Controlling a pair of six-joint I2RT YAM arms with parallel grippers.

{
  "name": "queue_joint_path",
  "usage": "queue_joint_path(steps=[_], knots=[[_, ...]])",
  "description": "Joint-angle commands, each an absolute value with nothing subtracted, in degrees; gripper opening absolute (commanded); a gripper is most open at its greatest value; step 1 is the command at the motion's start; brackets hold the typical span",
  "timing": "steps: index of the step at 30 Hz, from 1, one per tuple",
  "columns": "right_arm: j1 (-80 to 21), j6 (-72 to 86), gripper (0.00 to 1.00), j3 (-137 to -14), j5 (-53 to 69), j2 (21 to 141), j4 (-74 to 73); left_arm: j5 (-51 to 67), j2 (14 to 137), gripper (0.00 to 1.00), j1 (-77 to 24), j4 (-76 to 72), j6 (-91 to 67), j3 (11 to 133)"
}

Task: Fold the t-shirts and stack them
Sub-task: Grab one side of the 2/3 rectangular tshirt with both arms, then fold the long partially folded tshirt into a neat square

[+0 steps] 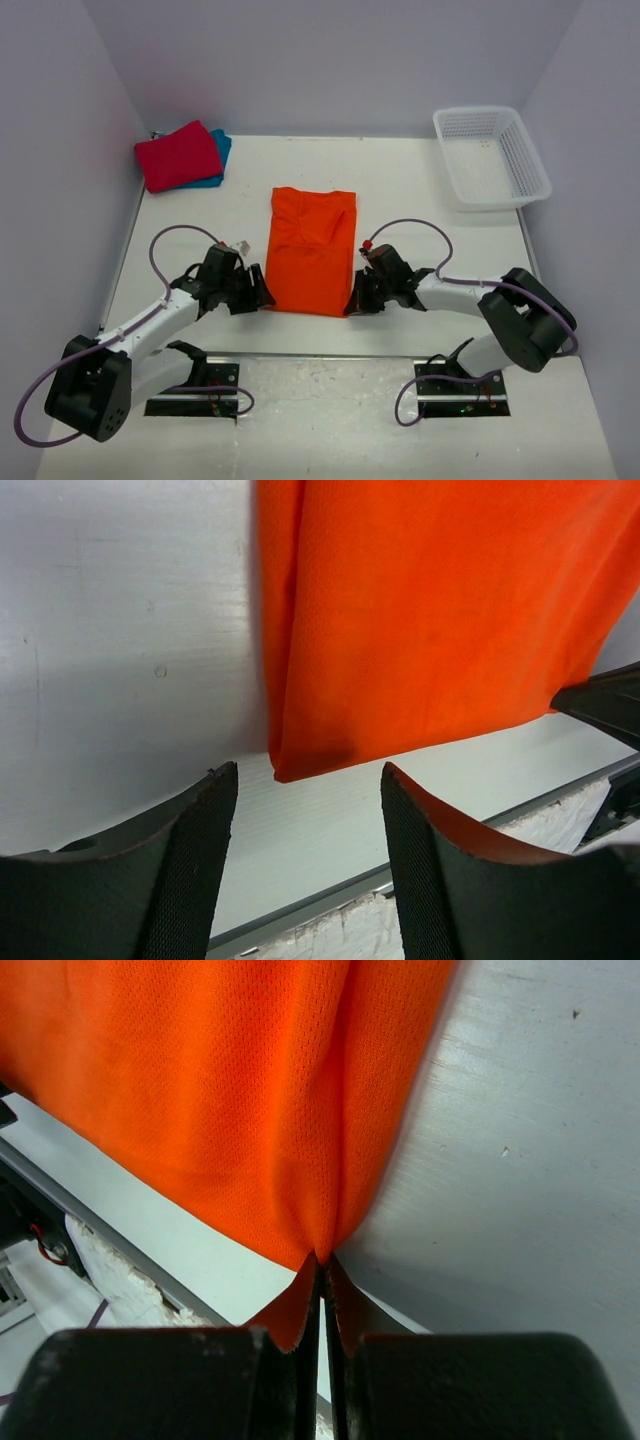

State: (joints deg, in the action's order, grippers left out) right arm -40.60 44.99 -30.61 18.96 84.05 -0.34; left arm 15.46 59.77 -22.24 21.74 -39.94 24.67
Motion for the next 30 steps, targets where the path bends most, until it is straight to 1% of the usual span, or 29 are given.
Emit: queue_joint_path(steps=[1, 11, 14, 15, 20, 23, 26, 27, 30], knots=[[-40.78, 43.94, 0.00, -28.74, 13.80, 83.94, -2.37, 16.61, 61.17, 0.60, -21.88, 19.34, -41.13, 23.47], [-40.87, 43.77, 0.00, -28.39, 13.45, 80.68, -4.04, 15.64, 66.26, 0.57, -21.88, 14.86, -41.83, 21.62], [-40.87, 43.86, 0.00, -28.30, 13.53, 80.42, -4.22, 16.26, 66.27, 0.52, -21.88, 14.33, -41.84, 21.45], [-40.87, 43.94, 0.00, -28.21, 13.45, 80.33, -4.31, 16.26, 66.10, 0.46, -21.88, 14.33, -41.84, 21.36], [-40.87, 44.03, 0.00, -28.65, 13.45, 81.03, -4.04, 18.53, 64.52, 0.38, -21.88, 13.28, -42.54, 19.95], [-40.78, 44.21, 0.00, -29.00, 14.06, 81.82, -3.43, 21.08, 64.60, 0.28, -21.97, 11.08, -43.15, 18.55], [-41.22, 44.21, 0.00, -29.35, 13.71, 82.70, -3.43, 24.34, 65.65, 0.10, -21.97, 8.18, -43.68, 17.05], [-41.31, 44.12, 0.00, -29.53, 13.36, 82.97, -4.21, 24.78, 65.57, 0.00, -21.97, 7.83, -43.86, 16.62], [-42.54, 43.60, 0.00, -30.41, 10.90, 82.44, -6.84, 25.23, 62.50, 0.00, -21.97, 8.17, -44.56, 16.00]])
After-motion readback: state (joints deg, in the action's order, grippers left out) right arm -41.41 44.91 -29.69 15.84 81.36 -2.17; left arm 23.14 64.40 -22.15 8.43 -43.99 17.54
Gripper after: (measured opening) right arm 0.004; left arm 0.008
